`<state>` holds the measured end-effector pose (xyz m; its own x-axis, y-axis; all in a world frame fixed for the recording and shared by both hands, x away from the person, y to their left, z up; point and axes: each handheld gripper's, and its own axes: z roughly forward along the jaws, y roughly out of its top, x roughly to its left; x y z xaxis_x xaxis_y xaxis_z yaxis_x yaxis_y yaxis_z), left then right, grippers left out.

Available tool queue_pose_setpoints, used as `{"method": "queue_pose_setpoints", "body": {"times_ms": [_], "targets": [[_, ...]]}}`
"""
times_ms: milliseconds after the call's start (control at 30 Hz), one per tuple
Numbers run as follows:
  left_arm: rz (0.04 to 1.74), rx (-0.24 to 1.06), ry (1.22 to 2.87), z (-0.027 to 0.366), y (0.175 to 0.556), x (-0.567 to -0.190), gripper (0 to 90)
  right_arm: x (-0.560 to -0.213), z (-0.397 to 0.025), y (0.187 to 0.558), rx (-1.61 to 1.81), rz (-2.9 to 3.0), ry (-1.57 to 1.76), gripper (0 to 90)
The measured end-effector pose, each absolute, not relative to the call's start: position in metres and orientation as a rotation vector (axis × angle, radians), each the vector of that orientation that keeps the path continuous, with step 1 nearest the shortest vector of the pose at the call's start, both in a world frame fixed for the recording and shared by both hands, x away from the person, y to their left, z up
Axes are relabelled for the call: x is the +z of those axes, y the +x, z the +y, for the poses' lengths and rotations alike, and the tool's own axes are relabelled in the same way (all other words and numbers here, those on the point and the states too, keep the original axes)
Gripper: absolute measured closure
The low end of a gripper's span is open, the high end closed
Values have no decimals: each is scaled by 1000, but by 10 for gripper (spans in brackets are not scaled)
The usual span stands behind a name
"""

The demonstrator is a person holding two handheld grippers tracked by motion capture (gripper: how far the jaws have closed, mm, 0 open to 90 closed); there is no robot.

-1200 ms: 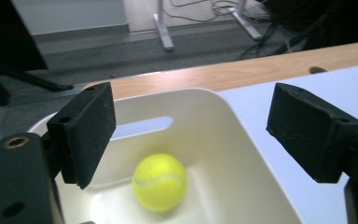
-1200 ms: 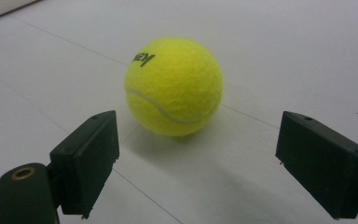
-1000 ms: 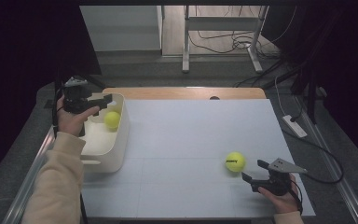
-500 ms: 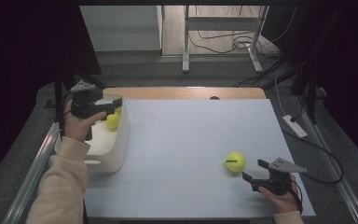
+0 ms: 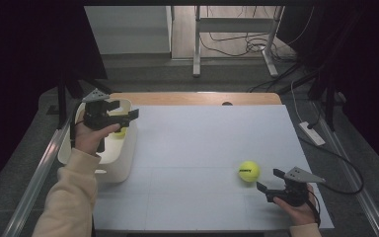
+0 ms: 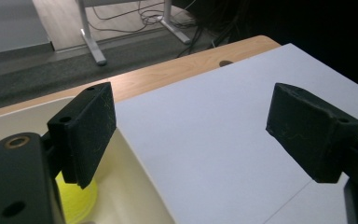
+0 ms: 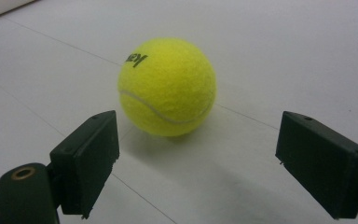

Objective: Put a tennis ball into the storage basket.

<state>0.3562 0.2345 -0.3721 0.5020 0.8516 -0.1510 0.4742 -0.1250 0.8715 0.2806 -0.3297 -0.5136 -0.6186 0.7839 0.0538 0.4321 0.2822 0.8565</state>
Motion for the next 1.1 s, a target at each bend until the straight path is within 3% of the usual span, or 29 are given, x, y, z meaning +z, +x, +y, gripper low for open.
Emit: {"method": "queue_pose_setpoints", "body": {"times_ms": [1100], "targets": [[1052,407,1849,196,341,-382,166,-512,-328,280,1281,2180,1083,133]]}}
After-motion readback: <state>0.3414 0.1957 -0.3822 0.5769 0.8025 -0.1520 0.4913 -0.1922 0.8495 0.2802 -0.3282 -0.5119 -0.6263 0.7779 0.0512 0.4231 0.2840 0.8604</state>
